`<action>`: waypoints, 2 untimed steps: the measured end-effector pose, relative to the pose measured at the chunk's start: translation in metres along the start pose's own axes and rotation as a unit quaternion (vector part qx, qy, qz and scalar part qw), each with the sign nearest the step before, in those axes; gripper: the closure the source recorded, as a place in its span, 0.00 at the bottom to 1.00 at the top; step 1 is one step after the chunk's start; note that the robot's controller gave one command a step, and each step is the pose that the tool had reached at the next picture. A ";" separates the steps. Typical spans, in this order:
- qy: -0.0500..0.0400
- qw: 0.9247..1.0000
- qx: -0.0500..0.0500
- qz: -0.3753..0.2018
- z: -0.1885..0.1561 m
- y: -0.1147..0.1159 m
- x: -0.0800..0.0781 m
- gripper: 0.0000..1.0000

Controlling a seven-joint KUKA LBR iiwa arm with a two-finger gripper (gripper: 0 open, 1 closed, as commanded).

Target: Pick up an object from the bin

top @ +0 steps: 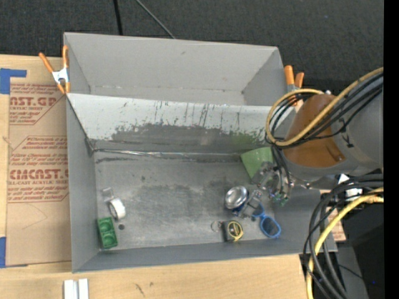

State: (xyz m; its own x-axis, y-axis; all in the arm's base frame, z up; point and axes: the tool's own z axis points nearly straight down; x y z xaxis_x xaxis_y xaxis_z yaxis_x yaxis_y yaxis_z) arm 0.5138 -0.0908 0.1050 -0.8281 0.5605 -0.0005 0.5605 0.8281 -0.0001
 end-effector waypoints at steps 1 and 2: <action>0.001 0.997 0.000 0.078 0.036 0.004 0.010 0.00; 0.001 0.997 0.000 0.077 0.036 0.005 0.010 0.00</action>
Offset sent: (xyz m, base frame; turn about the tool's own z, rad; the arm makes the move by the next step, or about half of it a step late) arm -0.0053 0.0078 -0.0350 0.1568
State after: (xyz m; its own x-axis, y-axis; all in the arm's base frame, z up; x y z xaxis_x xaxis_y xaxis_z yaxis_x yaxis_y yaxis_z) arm 0.5082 -0.0816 0.0691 -0.7317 0.6816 0.0024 0.6816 0.7317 -0.0004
